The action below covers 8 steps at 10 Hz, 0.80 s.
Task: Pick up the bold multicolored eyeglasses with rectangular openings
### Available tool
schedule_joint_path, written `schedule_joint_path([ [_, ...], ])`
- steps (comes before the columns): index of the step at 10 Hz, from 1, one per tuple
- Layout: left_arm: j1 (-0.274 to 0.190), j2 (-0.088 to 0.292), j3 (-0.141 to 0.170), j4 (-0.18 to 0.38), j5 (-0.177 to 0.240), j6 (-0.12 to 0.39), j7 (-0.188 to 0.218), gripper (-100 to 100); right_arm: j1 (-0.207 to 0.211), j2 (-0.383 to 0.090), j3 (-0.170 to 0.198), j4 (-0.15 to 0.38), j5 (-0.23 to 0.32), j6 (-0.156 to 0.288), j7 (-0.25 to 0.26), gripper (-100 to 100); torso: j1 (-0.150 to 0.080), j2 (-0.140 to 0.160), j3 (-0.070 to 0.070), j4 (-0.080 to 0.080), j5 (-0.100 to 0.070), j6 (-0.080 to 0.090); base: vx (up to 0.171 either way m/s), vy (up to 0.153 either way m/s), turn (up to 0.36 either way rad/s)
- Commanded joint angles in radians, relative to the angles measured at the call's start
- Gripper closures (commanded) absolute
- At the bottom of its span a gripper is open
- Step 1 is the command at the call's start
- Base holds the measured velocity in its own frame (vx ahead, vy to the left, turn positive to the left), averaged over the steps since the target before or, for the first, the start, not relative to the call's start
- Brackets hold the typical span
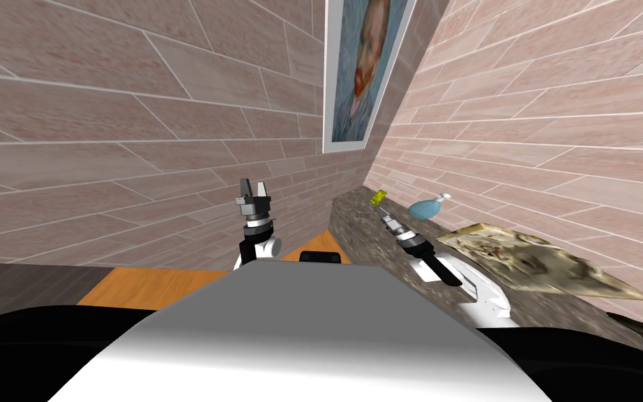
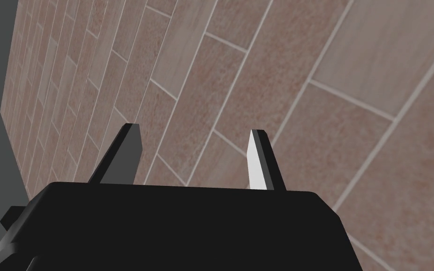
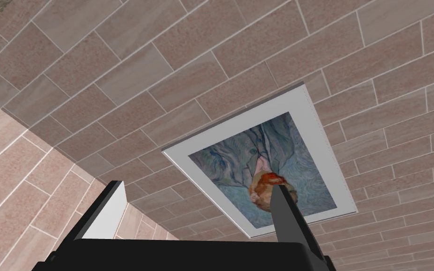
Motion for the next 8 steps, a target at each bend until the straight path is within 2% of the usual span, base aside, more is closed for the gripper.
schedule_joint_path([
  [1, 0.000, 0.000, 0.000, 0.000, 0.000, 0.000, 0.000, 0, 0.012, -0.050, 0.015, 0.035, 0.013, 0.001, -0.001, -100, 0.000, 0.000, 0.000, 0.000, 0.000, 0.000, 0.013, 0.033, 0.088],
  [2, 0.000, 0.000, 0.000, 0.000, 0.000, 0.000, 0.000, 0, 0.012, -0.078, 0.015, 0.035, 0.013, 0.001, -0.001, -100, 0.000, 0.000, 0.000, 0.000, 0.000, 0.000, 0.010, 0.024, 0.053],
  [5, 0.000, 0.000, 0.000, 0.000, 0.000, 0.000, 0.000, 0, 0.037, -0.169, 0.044, 0.098, 0.034, 0.002, -0.010, -100, 0.000, 0.000, 0.000, 0.000, 0.000, 0.000, 0.017, 0.021, 0.086],
  [6, 0.000, 0.000, 0.000, 0.000, 0.000, 0.000, 0.000, 0, 0.037, -0.199, 0.044, 0.098, 0.034, 0.002, -0.010, -100, 0.000, 0.000, 0.000, 0.000, 0.000, 0.000, 0.017, 0.017, 0.041],
  [7, 0.000, 0.000, 0.000, 0.000, 0.000, 0.000, 0.000, 0, 0.050, -0.229, 0.063, 0.130, 0.045, 0.004, -0.015, -100, 0.000, 0.000, 0.000, 0.000, 0.000, 0.000, 0.019, 0.019, 0.075],
  [8, 0.000, 0.000, 0.000, 0.000, 0.000, 0.000, 0.000, 0, 0.050, -0.261, 0.063, 0.130, 0.045, 0.004, -0.015, -100, 0.000, 0.000, 0.000, 0.000, 0.000, 0.000, 0.017, 0.013, 0.053],
])
